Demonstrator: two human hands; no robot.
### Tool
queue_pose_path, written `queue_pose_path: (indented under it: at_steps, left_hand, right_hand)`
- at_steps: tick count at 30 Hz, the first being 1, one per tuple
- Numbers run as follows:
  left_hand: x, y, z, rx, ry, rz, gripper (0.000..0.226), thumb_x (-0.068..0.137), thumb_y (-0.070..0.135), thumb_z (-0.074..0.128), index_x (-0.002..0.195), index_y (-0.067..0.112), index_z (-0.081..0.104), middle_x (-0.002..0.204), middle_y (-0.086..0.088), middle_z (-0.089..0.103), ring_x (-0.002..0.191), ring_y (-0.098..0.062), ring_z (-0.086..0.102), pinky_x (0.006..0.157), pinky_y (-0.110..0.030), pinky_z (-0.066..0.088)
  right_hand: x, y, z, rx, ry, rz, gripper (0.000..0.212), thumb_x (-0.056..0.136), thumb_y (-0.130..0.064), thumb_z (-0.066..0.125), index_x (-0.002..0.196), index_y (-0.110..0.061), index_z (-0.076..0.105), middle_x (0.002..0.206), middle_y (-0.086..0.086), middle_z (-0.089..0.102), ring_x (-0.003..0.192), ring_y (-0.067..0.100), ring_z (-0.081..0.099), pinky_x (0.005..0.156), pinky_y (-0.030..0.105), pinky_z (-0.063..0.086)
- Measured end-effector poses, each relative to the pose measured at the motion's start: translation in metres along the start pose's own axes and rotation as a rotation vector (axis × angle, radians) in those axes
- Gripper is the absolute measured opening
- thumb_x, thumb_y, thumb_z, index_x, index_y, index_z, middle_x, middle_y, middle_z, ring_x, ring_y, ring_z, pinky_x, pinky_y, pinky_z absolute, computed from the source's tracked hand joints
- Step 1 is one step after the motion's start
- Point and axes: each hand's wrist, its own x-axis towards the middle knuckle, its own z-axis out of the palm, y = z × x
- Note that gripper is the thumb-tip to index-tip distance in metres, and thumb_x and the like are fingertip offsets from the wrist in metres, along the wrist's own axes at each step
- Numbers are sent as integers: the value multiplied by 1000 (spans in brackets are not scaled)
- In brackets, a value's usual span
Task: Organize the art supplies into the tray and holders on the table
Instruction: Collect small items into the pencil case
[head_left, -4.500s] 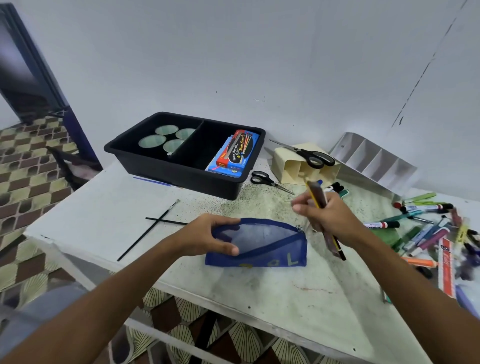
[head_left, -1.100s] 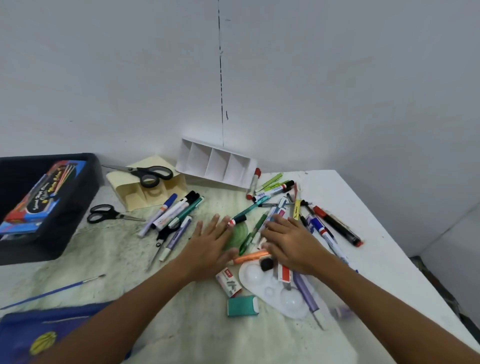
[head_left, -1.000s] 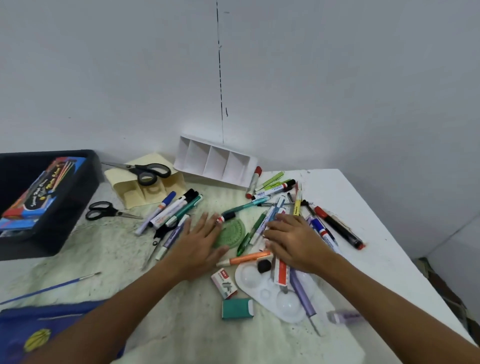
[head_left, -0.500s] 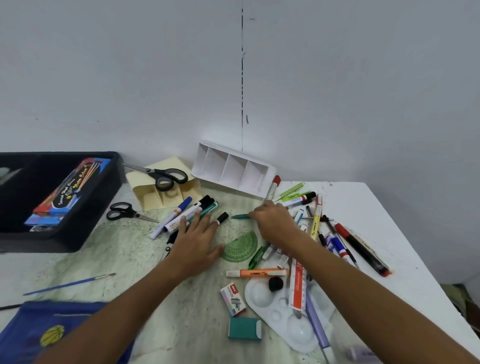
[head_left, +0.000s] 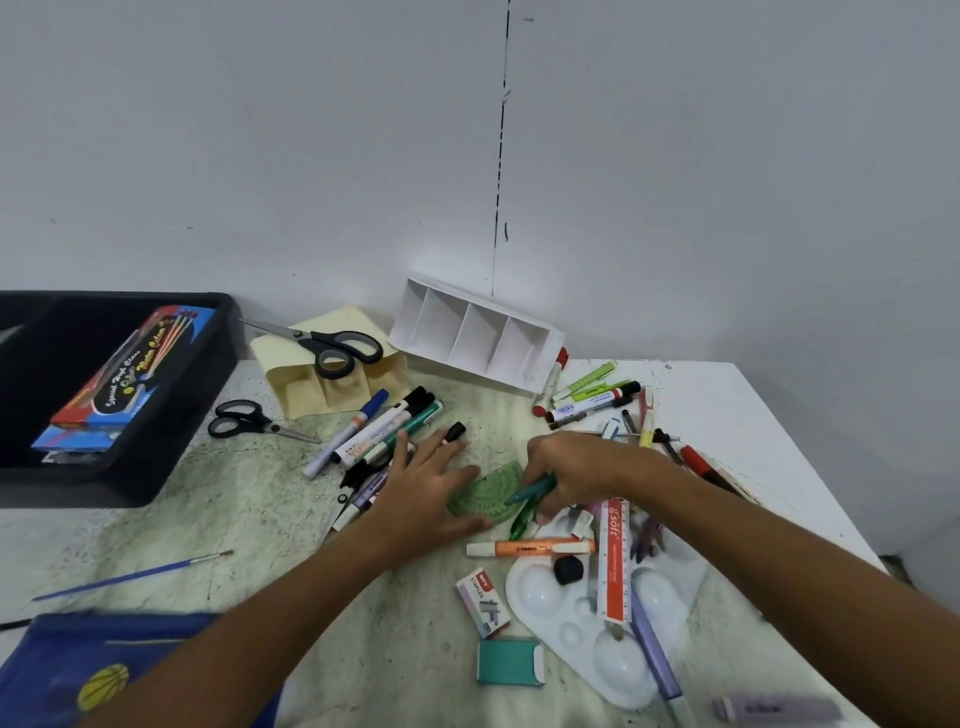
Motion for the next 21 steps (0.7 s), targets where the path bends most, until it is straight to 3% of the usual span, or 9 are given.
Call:
queue_pose_path:
  at_steps: [8, 11, 15, 18, 21]
  left_hand:
    - [6, -1, -3, -64, -9, -72, 60, 81, 70, 55, 130, 37, 58, 161, 1, 19, 150, -21, -3, 115, -59, -14]
    - [9, -1, -4, -106, -15, -80, 55, 81, 65, 60, 127, 35, 61, 161, 1, 19, 150, -21, -4, 115, -60, -13]
    - [12, 0, -4, -125, -27, -87, 55, 81, 62, 63, 127, 33, 61, 160, 1, 20, 150, -21, -5, 115, -60, -14]
    - [11, -2, -5, -111, -20, -78, 55, 81, 64, 62, 128, 35, 60, 160, 2, 20, 150, -20, -4, 116, -58, -13]
    - [6, -11, -4, -57, 13, -23, 69, 81, 70, 56, 138, 31, 51, 162, -3, 17, 150, -22, -2, 118, -57, -9]
  right_hand:
    - [1, -6, 11, -66, 100, -32, 32, 79, -22, 77, 110, -16, 68, 98, -5, 54, 87, 13, 54, 70, 24, 45]
    - [-1, -4, 4, 36, 150, -9, 20, 83, -20, 74, 98, -18, 62, 91, -9, 54, 83, 4, 51, 72, 19, 41]
    - [-12, 0, -12, 363, 398, 7, 18, 89, -17, 67, 89, -23, 50, 82, -10, 55, 72, -2, 52, 62, 11, 36]
    - [-15, -3, -20, 346, 558, -51, 16, 96, -18, 58, 95, -22, 43, 71, -8, 49, 58, 4, 47, 53, 16, 36]
    - [-7, -8, -18, 170, 452, -51, 12, 97, -18, 54, 101, -22, 44, 72, -11, 49, 60, 4, 49, 53, 14, 36]
